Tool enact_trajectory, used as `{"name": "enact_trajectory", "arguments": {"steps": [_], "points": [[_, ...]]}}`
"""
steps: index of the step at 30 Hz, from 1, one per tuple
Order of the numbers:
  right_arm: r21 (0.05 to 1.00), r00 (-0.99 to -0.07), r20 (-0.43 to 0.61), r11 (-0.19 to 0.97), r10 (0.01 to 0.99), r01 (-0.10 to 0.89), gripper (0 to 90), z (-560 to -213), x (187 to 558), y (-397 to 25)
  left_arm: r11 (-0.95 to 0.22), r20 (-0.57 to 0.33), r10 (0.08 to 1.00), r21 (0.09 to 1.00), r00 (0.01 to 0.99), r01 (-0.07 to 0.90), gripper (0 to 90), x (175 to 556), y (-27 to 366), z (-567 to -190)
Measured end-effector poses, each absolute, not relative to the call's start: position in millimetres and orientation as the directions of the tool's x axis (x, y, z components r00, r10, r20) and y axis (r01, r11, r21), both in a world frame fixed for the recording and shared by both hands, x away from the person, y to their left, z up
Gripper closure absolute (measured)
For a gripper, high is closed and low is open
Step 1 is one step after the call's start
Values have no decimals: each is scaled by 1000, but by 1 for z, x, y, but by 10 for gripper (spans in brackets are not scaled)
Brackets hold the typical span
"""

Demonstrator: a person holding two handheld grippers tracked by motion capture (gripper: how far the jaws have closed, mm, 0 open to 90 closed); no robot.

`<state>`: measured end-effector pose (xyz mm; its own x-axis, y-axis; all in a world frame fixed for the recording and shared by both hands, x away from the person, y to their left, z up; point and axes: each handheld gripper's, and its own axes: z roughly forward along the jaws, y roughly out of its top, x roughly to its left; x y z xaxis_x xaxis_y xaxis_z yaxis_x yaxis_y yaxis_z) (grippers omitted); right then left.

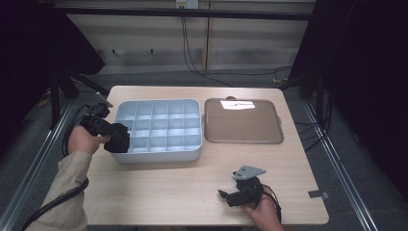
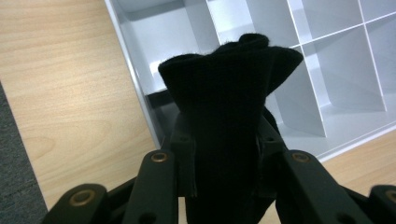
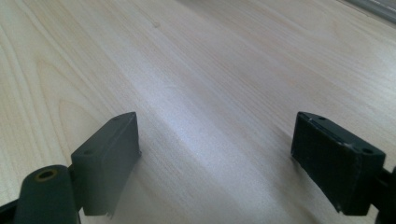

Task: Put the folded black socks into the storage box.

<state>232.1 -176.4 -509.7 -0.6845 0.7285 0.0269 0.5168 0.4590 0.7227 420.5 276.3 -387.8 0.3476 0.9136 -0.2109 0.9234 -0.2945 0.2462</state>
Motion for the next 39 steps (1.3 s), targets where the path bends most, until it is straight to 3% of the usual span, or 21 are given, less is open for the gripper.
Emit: {"name": "enact_trajectory", "arguments": {"steps": [39], "points": [[721,-683,30,458,729,521,150,-510,232,-176,-319,-148,926,189,348,929,684,424,265,-414]]}}
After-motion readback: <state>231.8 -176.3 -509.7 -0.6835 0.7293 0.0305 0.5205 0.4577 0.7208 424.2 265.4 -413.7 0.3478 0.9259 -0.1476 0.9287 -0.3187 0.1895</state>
